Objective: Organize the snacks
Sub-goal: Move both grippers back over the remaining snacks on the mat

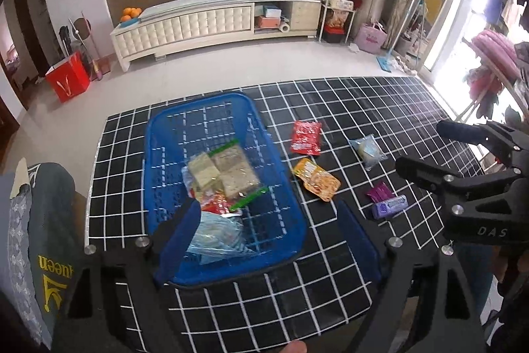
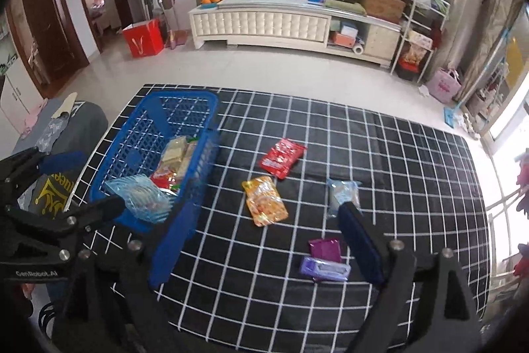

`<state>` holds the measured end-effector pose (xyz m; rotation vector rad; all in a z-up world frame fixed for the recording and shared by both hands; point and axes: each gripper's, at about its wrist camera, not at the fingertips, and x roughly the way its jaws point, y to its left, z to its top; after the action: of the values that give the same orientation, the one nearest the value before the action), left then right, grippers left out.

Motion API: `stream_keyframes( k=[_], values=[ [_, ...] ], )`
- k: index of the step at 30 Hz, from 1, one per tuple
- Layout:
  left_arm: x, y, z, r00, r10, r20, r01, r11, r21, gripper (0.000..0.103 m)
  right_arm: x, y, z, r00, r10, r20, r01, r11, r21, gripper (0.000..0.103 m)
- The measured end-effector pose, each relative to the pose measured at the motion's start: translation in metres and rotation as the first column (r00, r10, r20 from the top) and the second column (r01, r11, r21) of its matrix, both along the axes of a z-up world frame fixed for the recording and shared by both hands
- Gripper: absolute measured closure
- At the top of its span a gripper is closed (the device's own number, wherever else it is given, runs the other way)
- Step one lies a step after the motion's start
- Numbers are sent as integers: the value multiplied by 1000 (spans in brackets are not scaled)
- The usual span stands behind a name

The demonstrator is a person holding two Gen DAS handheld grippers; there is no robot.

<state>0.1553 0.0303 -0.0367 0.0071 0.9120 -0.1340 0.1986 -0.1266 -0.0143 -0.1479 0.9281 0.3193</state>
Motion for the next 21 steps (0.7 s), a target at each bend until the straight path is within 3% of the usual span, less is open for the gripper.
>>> stream_keyframes(
  k=[13, 21],
  values=[
    [6, -74, -15, 998, -38, -58, 38, 999, 1, 20, -6, -86, -17, 995, -98, -30, 99, 994, 45, 10],
    [14, -126, -43, 990, -70, -121, 78, 995, 68, 20, 1, -127, -51, 988, -126, -92, 130, 991, 37, 9]
  ],
)
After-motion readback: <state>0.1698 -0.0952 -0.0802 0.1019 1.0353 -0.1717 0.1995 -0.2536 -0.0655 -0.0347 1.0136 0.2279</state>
